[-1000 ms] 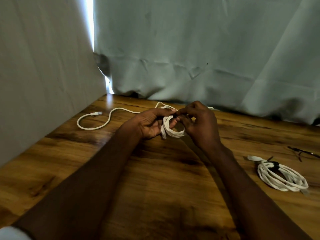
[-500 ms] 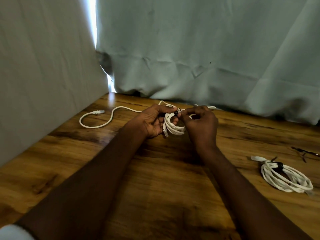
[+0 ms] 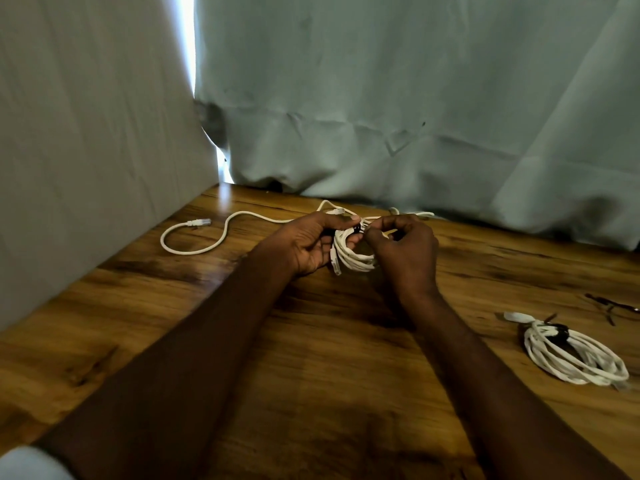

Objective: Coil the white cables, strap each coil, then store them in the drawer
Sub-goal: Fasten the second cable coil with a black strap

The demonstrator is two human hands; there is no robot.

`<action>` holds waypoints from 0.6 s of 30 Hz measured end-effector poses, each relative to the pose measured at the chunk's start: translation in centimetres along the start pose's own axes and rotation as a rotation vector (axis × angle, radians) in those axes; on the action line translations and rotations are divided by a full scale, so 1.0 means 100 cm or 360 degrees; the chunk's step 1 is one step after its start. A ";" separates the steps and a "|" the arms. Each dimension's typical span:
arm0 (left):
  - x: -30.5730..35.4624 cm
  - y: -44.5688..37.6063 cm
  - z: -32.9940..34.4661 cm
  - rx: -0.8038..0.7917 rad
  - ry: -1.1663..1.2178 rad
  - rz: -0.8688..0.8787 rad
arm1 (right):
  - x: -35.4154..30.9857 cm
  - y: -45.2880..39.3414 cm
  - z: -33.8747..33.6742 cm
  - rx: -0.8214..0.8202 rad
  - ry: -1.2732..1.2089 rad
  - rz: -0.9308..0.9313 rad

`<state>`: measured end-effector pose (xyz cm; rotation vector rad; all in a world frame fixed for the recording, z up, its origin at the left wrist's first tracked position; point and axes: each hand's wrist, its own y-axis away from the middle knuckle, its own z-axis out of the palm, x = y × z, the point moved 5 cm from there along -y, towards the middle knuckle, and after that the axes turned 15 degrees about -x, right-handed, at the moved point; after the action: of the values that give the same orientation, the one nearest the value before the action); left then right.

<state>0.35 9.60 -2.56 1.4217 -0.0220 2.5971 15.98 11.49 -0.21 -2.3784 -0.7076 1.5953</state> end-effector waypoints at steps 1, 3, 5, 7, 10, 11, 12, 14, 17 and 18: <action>0.000 0.000 0.001 -0.0008 -0.0016 0.0001 | -0.001 0.001 -0.001 -0.0006 0.0022 -0.0005; 0.000 0.001 0.002 -0.0001 -0.0037 0.0005 | -0.005 0.003 -0.002 -0.0014 0.0144 -0.0076; 0.001 0.002 0.004 -0.0003 -0.0064 0.0011 | -0.009 0.005 -0.003 -0.0034 0.0342 -0.0170; 0.000 0.003 0.006 -0.0023 -0.0083 0.0009 | -0.012 0.005 -0.005 -0.0046 0.0553 -0.0205; 0.000 0.004 0.009 -0.0068 -0.0125 -0.0006 | -0.014 0.005 -0.003 -0.0100 0.0743 -0.0209; -0.001 0.005 0.010 -0.0081 -0.0138 -0.0009 | -0.014 0.005 -0.003 -0.0126 0.0772 -0.0220; -0.001 0.005 0.010 -0.0086 -0.0155 -0.0013 | -0.014 0.004 -0.002 -0.0152 0.0797 -0.0239; 0.000 0.006 0.010 -0.0083 -0.0193 -0.0016 | -0.014 0.003 -0.002 -0.0194 0.0832 -0.0296; 0.001 0.007 0.009 -0.0066 -0.0229 -0.0003 | -0.016 0.003 -0.002 -0.0188 0.0889 -0.0374; 0.002 0.007 0.009 -0.0064 -0.0239 -0.0001 | -0.017 0.003 -0.002 -0.0167 0.0913 -0.0396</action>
<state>0.87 8.85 -1.87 1.5989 -0.0931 2.4690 15.67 10.38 1.15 -2.5112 -0.9195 0.7367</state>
